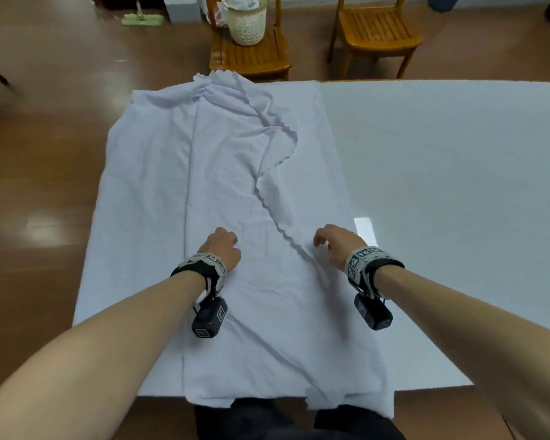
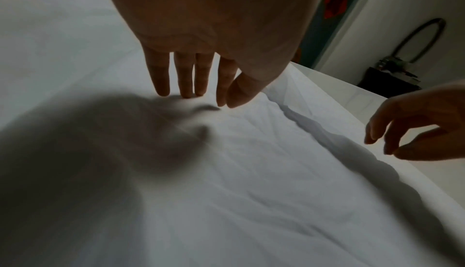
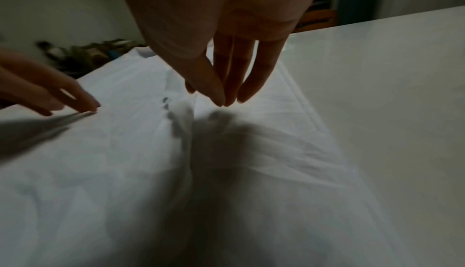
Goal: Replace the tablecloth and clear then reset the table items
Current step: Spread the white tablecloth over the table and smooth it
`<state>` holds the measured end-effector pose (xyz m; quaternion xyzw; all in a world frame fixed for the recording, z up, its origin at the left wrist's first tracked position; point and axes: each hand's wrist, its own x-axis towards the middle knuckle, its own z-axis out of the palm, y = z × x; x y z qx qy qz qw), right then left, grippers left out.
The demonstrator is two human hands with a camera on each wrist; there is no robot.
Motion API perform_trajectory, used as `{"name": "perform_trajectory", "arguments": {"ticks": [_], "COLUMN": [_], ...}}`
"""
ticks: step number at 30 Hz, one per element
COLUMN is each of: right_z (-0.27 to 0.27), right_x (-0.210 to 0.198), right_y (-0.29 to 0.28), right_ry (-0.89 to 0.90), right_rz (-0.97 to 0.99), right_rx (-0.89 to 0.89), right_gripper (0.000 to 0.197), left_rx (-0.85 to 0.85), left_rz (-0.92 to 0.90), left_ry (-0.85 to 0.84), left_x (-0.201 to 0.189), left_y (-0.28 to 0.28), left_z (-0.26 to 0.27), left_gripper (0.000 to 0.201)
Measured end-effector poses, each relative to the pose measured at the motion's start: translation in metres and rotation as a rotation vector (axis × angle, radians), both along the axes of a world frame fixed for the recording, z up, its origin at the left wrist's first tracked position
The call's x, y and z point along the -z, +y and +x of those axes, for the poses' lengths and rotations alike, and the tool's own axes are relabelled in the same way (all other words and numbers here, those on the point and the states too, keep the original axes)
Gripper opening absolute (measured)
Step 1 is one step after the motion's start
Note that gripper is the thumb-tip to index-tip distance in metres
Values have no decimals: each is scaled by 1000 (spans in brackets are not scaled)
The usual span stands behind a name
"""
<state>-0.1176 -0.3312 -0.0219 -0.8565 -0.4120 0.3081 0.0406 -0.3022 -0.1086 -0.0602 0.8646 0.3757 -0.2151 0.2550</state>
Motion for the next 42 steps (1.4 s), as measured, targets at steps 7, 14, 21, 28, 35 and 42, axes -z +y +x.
{"name": "perform_trajectory", "arguments": {"ticks": [7, 14, 21, 28, 35, 42], "right_z": [17, 5, -4, 4, 54, 73], "right_x": [21, 31, 13, -25, -28, -34], "right_y": [-23, -29, -39, -84, -119, -123], "right_ry": [-3, -86, -139, -171, -273, -156], "right_rz": [-11, 1, 173, 247, 311, 624], "right_rx": [-424, -563, -572, -593, -670, -1197], "right_gripper": [47, 42, 15, 22, 19, 14], "left_rx": [-184, -285, -395, -431, -424, -798], "left_rz": [-25, -108, -107, 70, 134, 277], "left_ry": [-15, -69, 126, 167, 135, -32], "left_x": [-3, -13, -12, -4, -31, -90], "left_y": [-115, -218, -286, -308, -336, -396], "left_z": [-20, -48, -25, 8, -2, 6], "left_gripper": [40, 40, 109, 99, 26, 16]}}
